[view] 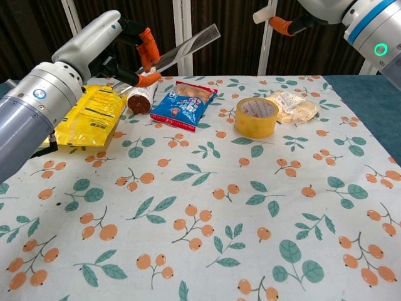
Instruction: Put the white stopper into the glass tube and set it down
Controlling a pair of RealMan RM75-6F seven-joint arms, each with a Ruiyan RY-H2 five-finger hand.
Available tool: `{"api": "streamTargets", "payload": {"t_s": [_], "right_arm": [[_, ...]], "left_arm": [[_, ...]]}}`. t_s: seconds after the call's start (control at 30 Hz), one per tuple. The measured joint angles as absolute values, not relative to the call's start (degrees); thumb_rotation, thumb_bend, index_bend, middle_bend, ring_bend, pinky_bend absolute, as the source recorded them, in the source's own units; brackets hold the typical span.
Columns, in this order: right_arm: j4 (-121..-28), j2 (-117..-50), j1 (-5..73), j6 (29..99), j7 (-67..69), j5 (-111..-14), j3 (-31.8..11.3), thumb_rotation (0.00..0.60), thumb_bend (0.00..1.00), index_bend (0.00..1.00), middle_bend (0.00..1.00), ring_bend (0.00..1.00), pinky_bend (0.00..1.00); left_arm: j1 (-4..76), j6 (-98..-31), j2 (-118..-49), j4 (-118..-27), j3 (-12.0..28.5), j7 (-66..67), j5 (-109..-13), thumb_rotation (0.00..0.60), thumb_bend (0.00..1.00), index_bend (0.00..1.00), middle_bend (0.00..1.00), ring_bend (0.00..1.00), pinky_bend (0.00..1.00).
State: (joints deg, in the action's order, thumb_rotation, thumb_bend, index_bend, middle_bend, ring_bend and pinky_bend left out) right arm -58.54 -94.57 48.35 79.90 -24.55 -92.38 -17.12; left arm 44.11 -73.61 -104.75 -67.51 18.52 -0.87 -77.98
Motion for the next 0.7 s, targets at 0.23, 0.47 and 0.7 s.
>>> {"api": "streamTargets", "payload": {"t_s": [0.23,0.47,0.7], "right_arm": [[-57.0,-95.3,49.5,80.8,-24.4,-92.7,-17.2,0.600,0.39,0.70,0.23,0.03,0.00],[-56.8,-95.3,49.5,81.4,-24.5,-92.6,-16.7,0.600,0.39,0.70,0.23,0.03,0.00],[-56.3,-95.7,49.5,81.5,-24.3,-92.4,-16.4,0.600,0.39,0.70,0.23,0.03,0.00]], "left_arm": [[44.2,-73.1,-105.3,-68.1,18.7,0.2,-77.0,0.600,0.58,0.70,0.71,0.27,0.18],[44.0,-73.8,-106.5,-69.4,19.7,2.8,-75.0,0.600,0.58,0.70,0.71,0.27,0.18],[43.7,-74.7,-107.5,-71.3,21.1,5.7,-72.8,0.600,0.58,0.70,0.71,0.27,0.18]]}}
